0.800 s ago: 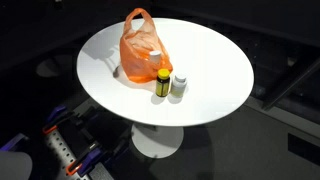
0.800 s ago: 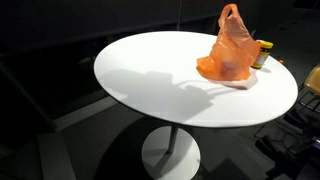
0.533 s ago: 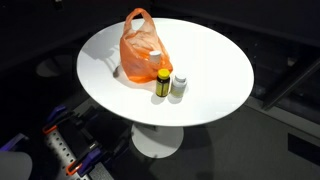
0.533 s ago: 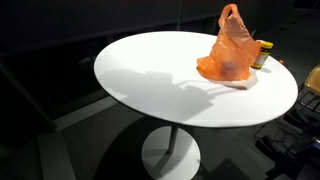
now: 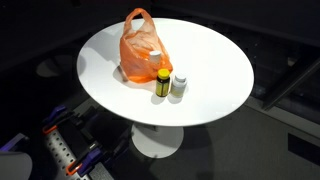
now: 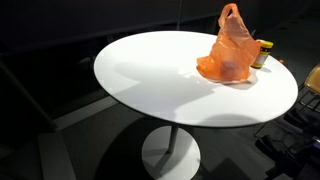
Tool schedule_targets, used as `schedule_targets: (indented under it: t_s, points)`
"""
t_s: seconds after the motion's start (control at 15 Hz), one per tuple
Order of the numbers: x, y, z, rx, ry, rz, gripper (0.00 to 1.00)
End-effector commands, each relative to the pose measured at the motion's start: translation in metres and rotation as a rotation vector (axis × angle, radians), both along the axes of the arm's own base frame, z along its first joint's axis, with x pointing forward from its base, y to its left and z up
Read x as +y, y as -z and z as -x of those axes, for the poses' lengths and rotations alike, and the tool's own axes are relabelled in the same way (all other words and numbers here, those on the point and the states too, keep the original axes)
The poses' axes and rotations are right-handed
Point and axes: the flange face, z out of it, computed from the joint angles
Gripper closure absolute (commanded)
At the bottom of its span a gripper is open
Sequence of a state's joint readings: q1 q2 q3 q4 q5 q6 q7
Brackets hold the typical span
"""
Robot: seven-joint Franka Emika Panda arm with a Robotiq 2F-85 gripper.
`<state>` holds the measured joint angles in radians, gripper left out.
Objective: Put the yellow bottle in the plastic bag
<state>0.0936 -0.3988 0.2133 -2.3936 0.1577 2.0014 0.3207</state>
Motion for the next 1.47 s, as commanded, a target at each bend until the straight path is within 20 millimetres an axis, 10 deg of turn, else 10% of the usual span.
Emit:
schedule_targets:
  t_s: [0.0, 0.53, 0.93, 1.4]
  points:
    - [-0.045, -0.003, -0.023, -0.018, 0.15, 0.014, 0.0]
    - [-0.156, 0.023, -0.052, -0.023, 0.466, 0.008, 0.0]
    - [-0.161, 0.023, -0.05, -0.023, 0.465, -0.011, 0.0]
    - [-0.2, 0.077, -0.059, -0.016, 0.601, 0.131, 0.0]
